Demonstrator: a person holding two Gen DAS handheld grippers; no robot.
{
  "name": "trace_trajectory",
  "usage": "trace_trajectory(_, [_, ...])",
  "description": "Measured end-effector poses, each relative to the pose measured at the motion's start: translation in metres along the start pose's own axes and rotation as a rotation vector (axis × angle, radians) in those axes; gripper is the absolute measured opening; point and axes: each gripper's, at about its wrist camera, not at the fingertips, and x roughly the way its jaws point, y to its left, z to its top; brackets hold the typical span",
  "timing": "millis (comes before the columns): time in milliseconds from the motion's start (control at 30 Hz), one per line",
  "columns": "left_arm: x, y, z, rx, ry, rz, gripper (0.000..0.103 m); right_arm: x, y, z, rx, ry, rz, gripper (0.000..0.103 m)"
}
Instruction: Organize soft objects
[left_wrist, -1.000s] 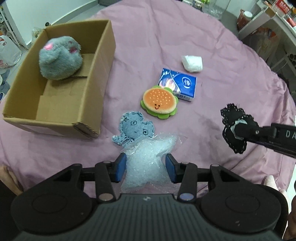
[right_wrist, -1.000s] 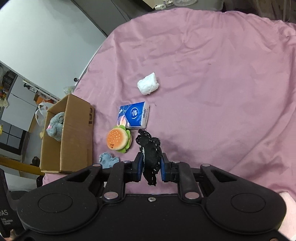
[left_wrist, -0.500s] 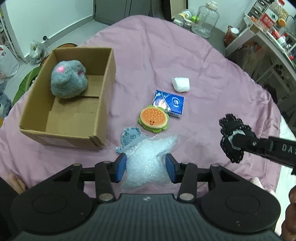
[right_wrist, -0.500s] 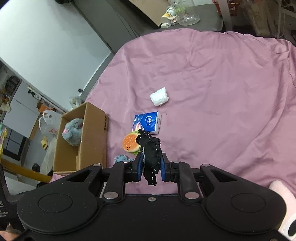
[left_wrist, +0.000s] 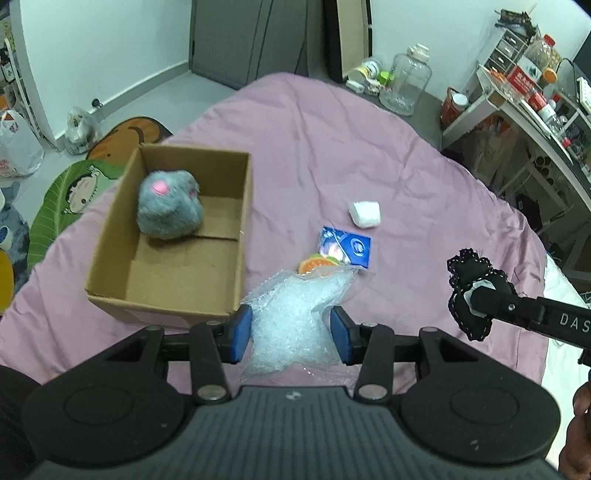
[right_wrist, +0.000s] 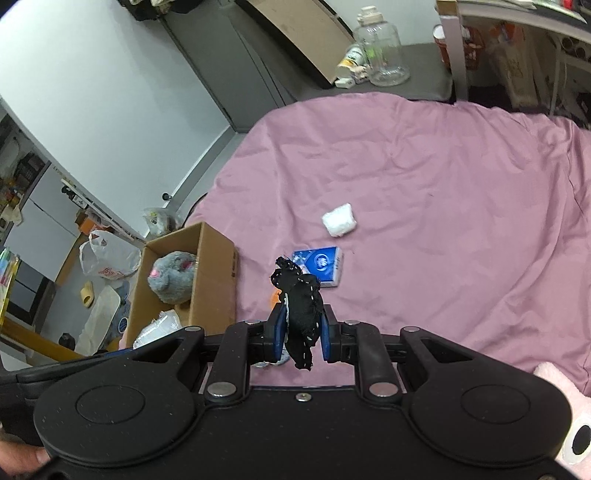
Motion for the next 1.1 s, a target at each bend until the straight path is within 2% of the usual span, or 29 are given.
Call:
trace_trajectory(233, [-0.013, 0.026, 0.007, -0.021, -0.028, 0.018, 0.045, 0.002, 0.033, 0.002, -0.043, -0.018, 0.025, 0.019])
trace_trajectory(500, [-0.022, 0.054, 0.012, -0.049, -0.042, 0.034, 0.045, 0.015, 0.065, -0.002, -0.076, 0.003, 0.047, 0.019])
trace_trajectory(1100, [-0.010, 0.102, 0.034, -0.095, -0.034, 0.030, 0.045, 0.049, 0.113, 0.002, -0.113, 0.028, 0.037, 0.019])
